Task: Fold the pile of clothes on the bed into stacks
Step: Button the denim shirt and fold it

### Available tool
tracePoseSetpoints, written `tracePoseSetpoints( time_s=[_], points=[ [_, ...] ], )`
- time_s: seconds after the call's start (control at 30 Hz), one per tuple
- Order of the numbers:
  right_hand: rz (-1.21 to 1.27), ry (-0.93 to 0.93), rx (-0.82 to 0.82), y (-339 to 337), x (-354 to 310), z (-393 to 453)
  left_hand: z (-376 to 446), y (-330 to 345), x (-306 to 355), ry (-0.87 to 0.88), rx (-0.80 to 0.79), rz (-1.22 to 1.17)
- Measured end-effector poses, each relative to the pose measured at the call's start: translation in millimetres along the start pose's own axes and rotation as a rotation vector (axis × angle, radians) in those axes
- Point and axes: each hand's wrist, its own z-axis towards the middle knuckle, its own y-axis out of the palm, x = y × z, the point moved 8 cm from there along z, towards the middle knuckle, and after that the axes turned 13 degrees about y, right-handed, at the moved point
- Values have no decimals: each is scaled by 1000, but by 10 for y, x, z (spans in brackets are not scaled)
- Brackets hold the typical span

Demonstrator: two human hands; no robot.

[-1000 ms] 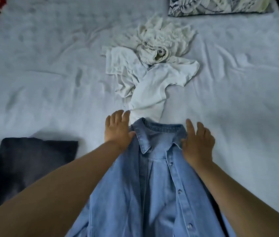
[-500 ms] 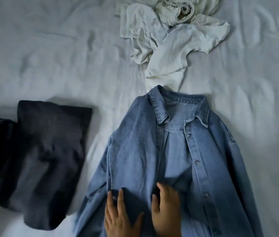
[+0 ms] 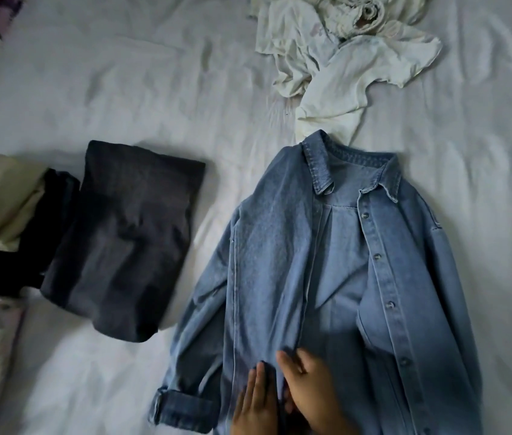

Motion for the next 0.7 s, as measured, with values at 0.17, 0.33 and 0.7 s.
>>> tracePoseSetpoints(
  time_s=[0.17,0.33,0.7],
  points=[
    [89,-202,362,-480,-578,-514,86,-867,-276,-279,88,-104],
    [24,-177,278,-367,-638,-530,201,-2244,-726,-280,283,-6],
    [-661,-309,276,149,-379,-563,611,-2995,-1286,-240,142,224]
  ],
)
